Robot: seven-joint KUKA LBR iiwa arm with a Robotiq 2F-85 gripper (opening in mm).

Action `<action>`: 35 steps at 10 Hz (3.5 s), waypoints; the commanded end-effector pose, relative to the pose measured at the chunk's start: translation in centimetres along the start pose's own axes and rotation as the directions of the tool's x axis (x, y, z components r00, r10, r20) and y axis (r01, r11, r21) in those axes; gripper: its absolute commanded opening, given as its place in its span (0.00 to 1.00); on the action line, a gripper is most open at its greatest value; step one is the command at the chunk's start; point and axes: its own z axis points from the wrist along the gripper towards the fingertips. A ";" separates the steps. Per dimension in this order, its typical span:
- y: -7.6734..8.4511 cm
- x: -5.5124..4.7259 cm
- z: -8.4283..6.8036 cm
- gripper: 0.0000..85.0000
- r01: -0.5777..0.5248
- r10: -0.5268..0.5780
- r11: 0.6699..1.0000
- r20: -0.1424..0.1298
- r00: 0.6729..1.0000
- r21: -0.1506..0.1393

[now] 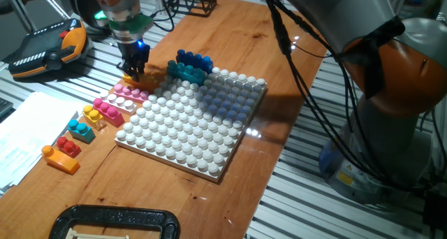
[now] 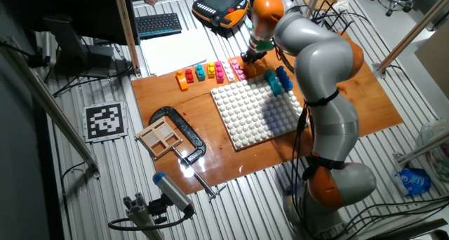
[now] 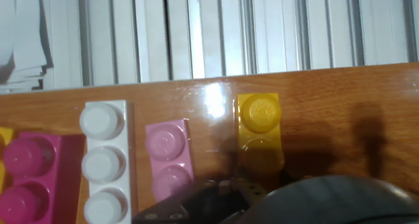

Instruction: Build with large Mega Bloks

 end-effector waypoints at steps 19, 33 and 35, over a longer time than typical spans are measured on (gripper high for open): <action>-1.6 6.6 -4.2 0.00 -0.012 0.011 1.000 -0.033 0.999 -0.003; 0.2 13.5 -4.5 0.00 0.007 -0.008 1.000 0.029 1.000 0.007; 0.1 13.9 -4.1 0.00 0.030 -0.031 0.999 0.038 0.999 0.010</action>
